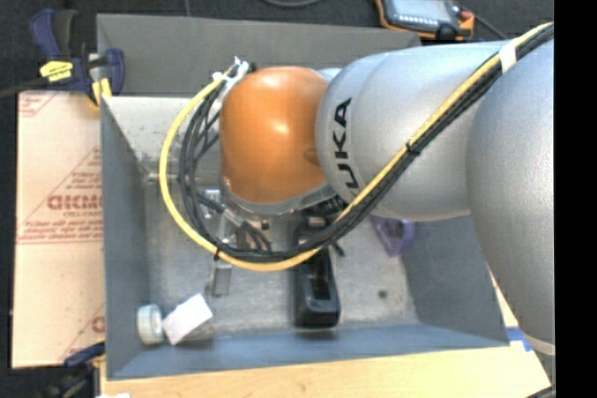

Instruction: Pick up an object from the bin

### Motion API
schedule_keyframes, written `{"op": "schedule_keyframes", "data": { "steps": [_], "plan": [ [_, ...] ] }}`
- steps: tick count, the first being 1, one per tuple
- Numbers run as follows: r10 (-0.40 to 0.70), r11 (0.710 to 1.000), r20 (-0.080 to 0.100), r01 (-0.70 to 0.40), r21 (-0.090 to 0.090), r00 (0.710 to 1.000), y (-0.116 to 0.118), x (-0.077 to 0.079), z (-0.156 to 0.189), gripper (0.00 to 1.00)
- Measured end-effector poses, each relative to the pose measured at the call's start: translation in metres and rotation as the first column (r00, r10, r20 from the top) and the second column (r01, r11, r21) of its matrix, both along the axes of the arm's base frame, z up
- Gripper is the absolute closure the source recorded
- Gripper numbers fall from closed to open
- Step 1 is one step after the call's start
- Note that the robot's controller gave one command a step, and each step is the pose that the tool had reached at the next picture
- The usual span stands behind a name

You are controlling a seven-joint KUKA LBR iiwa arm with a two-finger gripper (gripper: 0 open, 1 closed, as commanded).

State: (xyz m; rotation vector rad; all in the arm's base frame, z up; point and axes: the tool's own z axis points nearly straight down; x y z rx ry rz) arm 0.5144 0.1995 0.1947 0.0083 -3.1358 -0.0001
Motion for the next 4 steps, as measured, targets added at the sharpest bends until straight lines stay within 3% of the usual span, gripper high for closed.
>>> {"op": "schedule_keyframes", "data": {
  "steps": [1,2,3,4],
  "plan": [
    [-0.005,1.000,0.008,0.005,0.002,1.000,-0.001,0.002,0.005,0.00],
    [0.303,0.953,0.010,-0.303,-0.001,0.953,0.020,-0.018,-0.026,0.00],
    [0.398,0.917,0.006,-0.399,0.001,0.917,0.033,-0.029,-0.044,0.00],
    [0.512,0.859,0.007,-0.512,-0.001,0.859,0.036,-0.036,-0.070,0.00]
  ]
}}
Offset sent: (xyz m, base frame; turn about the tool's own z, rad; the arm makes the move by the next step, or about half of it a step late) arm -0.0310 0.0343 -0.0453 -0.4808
